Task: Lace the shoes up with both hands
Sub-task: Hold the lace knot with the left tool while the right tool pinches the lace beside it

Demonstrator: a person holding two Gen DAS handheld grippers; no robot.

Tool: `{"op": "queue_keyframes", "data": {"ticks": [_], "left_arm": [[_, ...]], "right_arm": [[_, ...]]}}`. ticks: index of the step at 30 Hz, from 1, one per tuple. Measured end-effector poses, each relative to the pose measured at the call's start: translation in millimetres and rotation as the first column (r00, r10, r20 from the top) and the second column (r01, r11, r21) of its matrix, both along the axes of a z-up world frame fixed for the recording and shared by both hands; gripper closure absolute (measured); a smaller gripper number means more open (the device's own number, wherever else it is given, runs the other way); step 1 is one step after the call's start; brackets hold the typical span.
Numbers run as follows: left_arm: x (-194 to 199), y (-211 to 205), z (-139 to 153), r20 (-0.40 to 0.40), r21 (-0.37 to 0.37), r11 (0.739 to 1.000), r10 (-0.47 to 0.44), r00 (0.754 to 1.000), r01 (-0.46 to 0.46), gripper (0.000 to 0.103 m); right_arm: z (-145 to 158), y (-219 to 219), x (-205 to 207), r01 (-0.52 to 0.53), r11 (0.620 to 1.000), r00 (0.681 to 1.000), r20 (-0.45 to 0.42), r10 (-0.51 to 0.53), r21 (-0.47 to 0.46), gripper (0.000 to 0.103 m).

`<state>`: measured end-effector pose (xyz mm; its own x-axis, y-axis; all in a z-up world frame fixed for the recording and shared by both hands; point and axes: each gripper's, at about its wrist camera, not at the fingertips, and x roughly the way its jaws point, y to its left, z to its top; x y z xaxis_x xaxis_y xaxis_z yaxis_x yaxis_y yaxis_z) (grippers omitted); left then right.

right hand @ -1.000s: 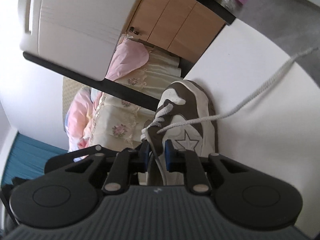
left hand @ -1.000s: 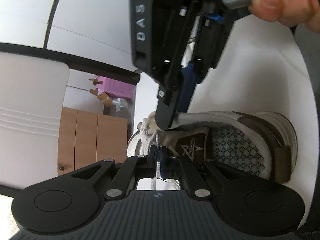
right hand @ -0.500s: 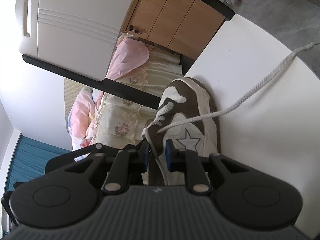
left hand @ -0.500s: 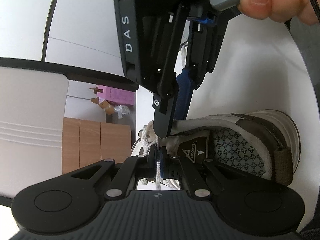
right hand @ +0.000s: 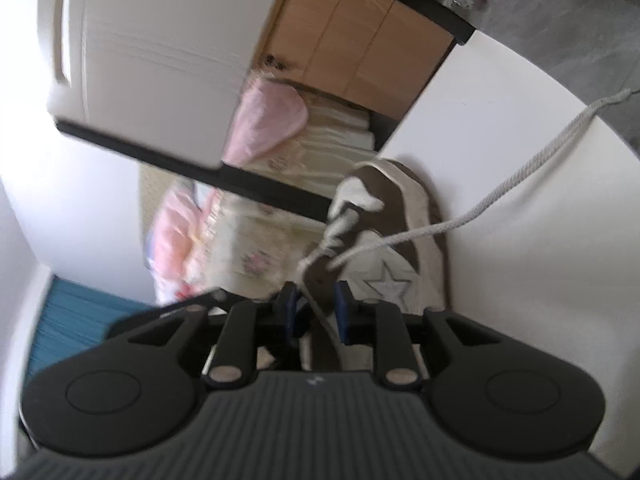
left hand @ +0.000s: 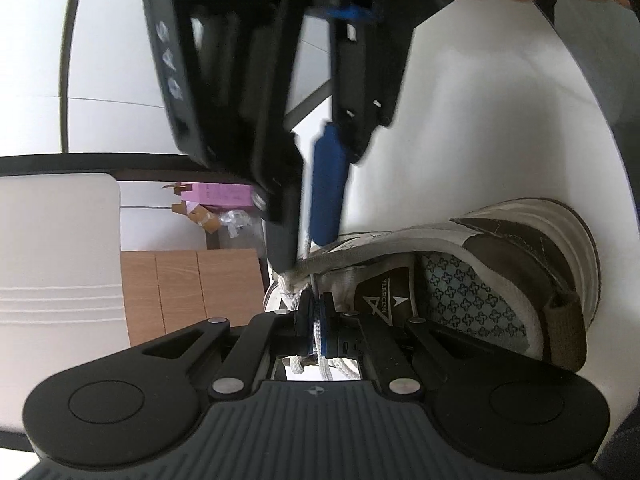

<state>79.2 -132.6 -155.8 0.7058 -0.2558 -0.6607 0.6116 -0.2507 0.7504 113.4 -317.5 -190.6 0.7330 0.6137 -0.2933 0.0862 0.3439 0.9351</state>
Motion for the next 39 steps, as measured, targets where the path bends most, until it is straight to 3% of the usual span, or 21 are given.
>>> {"op": "queue_keyframes", "data": {"ticks": [5,13,20,24,27,32,39], "left_arm": [[5,-9,19,-0.082,0.01,1.0,0.028,0.996,-0.028,0.099],[21,-17,34,-0.209,0.01,0.995,0.102,0.973,-0.103,0.1],[22,-16,33,-0.207,0.055,0.996,0.076,0.975,-0.066,0.1],[23,-15,31,-0.195,0.07,0.997,0.053,0.979,-0.04,0.099],[-5,4,40,-0.205,0.063,0.997,0.058,0.977,-0.046,0.099],[5,4,47,-0.268,0.008,0.994,0.106,0.958,-0.108,0.099],[3,1,44,-0.262,0.009,0.992,0.122,0.957,-0.124,0.099]], "right_arm": [[-8,-14,-2,0.066,0.994,0.997,-0.034,-0.064,0.091,0.08],[-13,-13,0,0.052,0.991,0.997,-0.064,-0.045,0.123,0.08],[-20,-13,3,0.059,0.992,0.992,-0.117,-0.045,0.112,0.08],[-26,-8,8,0.02,0.999,0.982,-0.191,-0.013,0.036,0.08],[-29,-4,10,0.009,0.999,0.98,-0.198,-0.001,0.039,0.08],[-27,-2,10,-0.003,1.0,0.982,-0.188,0.006,0.015,0.081],[-25,-3,11,-0.006,1.0,0.983,-0.183,0.008,0.012,0.082]]}}
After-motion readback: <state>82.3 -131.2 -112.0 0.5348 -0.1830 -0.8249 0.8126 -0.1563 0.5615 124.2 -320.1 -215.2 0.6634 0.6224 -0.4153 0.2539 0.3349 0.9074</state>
